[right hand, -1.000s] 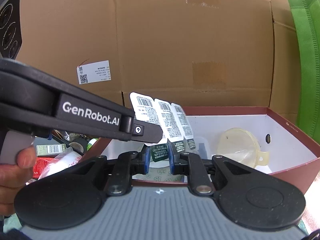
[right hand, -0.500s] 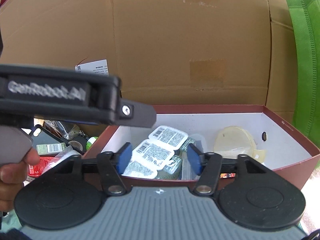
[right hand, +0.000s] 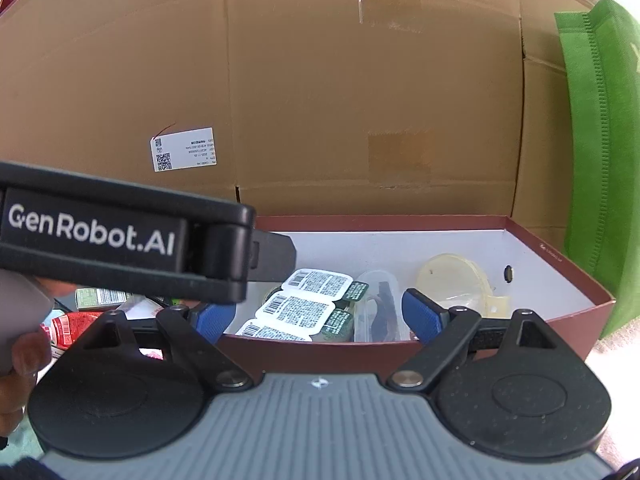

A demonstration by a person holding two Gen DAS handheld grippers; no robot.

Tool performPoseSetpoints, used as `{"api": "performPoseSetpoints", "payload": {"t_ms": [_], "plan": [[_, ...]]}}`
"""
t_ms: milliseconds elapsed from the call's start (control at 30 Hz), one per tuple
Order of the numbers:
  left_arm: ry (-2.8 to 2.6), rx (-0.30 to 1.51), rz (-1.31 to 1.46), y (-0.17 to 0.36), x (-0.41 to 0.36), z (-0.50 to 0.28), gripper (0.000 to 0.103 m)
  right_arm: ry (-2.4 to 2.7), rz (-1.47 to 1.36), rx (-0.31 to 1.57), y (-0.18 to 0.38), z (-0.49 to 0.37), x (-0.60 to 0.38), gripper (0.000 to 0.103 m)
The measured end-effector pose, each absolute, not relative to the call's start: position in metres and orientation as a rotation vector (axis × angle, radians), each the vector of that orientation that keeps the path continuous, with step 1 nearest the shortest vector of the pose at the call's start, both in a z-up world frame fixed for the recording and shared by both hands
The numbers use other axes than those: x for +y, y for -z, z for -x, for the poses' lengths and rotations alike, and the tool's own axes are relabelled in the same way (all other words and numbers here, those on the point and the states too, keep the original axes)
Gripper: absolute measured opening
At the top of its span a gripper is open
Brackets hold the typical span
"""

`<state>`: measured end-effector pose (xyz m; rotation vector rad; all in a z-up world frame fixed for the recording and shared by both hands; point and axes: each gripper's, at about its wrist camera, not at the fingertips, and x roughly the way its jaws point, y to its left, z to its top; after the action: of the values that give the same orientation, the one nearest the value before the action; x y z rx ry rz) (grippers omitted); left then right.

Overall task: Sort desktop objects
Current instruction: 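Lower the blister packs into the shoebox and open the right gripper, then withdraw the right gripper from the shoebox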

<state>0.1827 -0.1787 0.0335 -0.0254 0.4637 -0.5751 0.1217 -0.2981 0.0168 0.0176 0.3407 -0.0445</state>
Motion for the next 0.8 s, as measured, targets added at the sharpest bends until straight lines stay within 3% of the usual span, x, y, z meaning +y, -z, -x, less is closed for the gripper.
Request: {"api": "performPoseSetpoints", "payload": {"t_ms": [433, 567, 800], "plan": [[0.536, 0.445, 0.016, -0.046, -0.172, -0.139, 0.103, 0.116, -0.027, 0.387, -0.03, -0.084, -0.299, 0.088], [0.471, 0.494, -0.028, -0.043, -0.174, -0.126, 0.103, 0.161, -0.024, 0.392, -0.034, -0.063, -0.299, 0.095], [0.429, 0.537, -0.014, -0.031, -0.166, -0.104, 0.103, 0.215, -0.004, 0.434, -0.03, -0.032, -0.296, 0.095]]}}
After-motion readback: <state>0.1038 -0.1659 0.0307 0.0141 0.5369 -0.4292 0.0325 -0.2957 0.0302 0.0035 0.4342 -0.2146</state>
